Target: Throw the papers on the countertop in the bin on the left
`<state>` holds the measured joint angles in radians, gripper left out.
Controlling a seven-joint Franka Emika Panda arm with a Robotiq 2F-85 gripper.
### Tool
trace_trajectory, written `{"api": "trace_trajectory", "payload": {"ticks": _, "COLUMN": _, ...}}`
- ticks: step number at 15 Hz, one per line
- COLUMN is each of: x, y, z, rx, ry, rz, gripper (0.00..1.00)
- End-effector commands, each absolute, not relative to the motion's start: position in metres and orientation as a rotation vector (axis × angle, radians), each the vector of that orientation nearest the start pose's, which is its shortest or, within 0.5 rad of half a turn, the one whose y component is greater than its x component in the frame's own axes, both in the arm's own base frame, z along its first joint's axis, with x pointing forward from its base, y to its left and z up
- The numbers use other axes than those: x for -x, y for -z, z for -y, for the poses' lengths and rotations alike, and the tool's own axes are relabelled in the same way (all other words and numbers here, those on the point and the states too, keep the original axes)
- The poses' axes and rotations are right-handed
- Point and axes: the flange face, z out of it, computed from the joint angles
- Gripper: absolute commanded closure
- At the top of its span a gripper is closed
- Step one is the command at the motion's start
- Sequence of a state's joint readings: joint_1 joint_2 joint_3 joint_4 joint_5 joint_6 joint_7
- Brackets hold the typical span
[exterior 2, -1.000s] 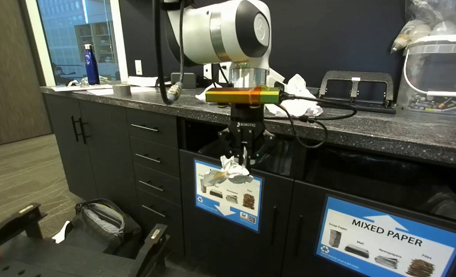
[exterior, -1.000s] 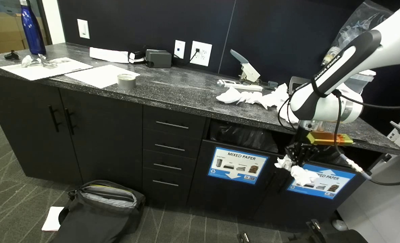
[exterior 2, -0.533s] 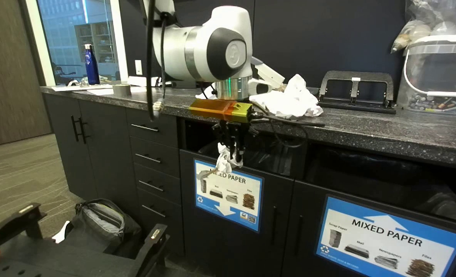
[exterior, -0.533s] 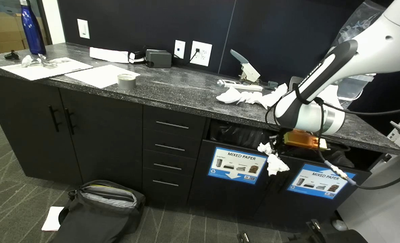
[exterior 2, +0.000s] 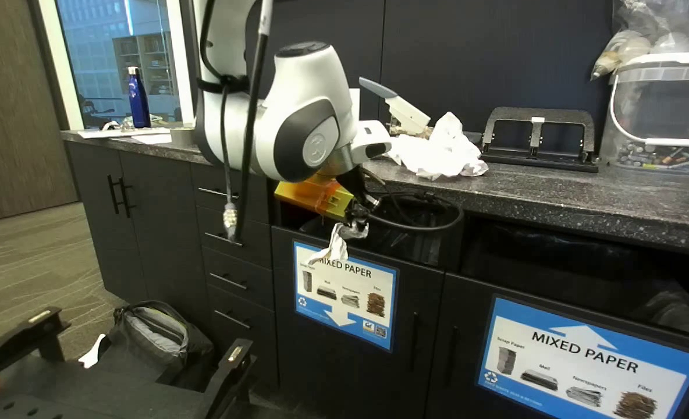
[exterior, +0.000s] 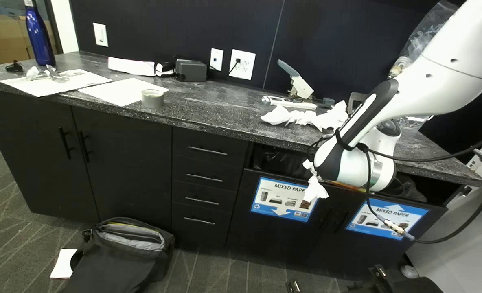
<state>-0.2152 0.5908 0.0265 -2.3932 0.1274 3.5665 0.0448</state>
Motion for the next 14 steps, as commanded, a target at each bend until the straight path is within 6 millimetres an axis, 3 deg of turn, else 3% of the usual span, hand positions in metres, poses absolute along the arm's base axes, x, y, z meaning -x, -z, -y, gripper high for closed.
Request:
{"api": "trace_trajectory", "payload": {"ticks": 1, "x": -0.511, "y": -0.121, "z": 0.114, "rx": 2.936, "ry": 1.144, "rz": -0.624, "gripper": 0.83}}
{"api": "trace_trajectory", "payload": {"ticks": 5, "x": -0.512, "y": -0.092, "z": 0.106, "rx": 2.907, "ry": 1.216, "rz": -0.654, "gripper": 0.82}}
{"api": "trace_trajectory", "payload": {"ticks": 10, "x": -0.544, "y": -0.083, "z": 0.104, "rx": 2.818, "ry": 1.439, "rz": -0.684, "gripper": 0.83}}
{"api": "trace_trajectory", "payload": {"ticks": 14, "x": -0.571, "y": -0.073, "z": 0.114, "rx": 2.787, "ry": 1.53, "rz": -0.76, "gripper": 0.83}}
